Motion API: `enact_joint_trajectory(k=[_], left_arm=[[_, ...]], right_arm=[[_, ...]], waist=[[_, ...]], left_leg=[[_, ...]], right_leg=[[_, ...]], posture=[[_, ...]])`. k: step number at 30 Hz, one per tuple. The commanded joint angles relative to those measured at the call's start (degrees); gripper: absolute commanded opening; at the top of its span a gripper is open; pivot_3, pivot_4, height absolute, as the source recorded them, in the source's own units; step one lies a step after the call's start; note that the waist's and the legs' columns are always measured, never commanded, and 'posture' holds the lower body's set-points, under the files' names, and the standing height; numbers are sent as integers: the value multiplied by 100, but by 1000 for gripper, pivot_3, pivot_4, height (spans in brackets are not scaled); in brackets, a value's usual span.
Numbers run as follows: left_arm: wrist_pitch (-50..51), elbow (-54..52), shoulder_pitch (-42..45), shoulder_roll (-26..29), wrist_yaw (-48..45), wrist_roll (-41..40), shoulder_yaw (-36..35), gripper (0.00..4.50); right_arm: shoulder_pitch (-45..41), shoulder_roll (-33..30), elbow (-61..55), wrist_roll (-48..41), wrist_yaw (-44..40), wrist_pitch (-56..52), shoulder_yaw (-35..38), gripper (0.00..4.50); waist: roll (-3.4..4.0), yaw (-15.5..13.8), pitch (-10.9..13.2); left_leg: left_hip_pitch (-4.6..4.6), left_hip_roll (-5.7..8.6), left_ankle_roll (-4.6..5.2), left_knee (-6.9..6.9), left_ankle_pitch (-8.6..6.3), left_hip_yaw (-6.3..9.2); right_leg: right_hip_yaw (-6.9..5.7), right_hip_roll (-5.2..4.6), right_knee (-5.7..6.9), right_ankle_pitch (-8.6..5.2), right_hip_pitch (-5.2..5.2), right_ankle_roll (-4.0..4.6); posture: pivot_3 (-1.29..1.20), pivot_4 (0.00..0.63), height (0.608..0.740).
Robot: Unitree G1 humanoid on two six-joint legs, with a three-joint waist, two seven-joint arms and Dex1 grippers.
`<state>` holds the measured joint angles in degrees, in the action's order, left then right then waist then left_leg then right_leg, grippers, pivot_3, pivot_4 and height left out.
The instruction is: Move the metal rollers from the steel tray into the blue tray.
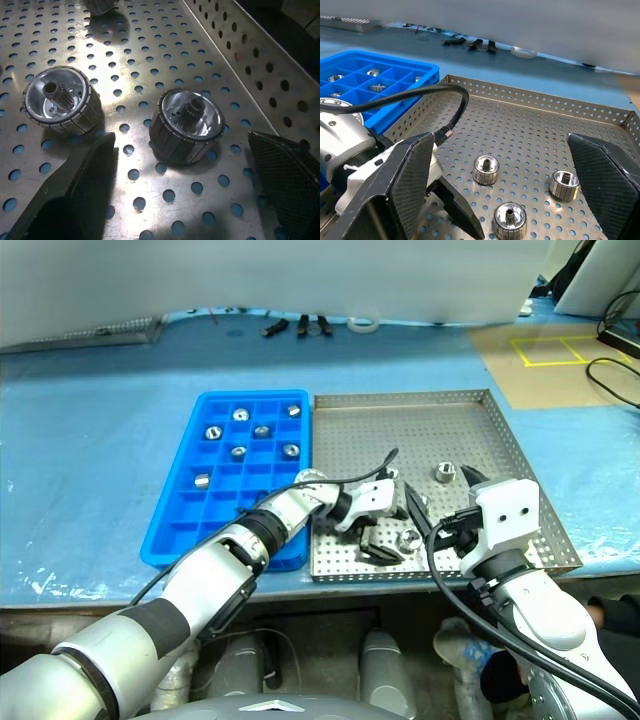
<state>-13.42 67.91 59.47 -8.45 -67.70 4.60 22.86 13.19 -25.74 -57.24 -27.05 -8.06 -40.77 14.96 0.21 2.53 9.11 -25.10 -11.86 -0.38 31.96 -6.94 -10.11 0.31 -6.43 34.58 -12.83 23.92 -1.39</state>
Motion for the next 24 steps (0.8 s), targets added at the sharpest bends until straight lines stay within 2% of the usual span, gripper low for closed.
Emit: enact_joint_trajectory(k=[1,13,24], left_arm=[[52,-269,-221,-1096,-197,-178,-44,4463],[-269,-134,-395,-1338,370,41,283,4463],[-317,-47,-424,-1436,629,4,284,4463]], right_arm=[[49,-46,-276,-34,54,101,-26,4500],[316,-164,-276,-15,225,331,-82,4500],[786,-332,-276,-91,542,772,-281,4500]], waist=[[0,1,0],[-1,34,0],[-2,274,1]], left_leg=[[0,0,0,0,0,0],[-2,0,2,0,-2,-1],[-10,4,8,0,-8,-1]], right_leg=[[0,0,0,0,0,0],[1,0,-6,-3,0,-5],[0,-3,-14,-25,2,-42]], posture=[[-618,150,740],[-670,150,740],[-692,150,740]])
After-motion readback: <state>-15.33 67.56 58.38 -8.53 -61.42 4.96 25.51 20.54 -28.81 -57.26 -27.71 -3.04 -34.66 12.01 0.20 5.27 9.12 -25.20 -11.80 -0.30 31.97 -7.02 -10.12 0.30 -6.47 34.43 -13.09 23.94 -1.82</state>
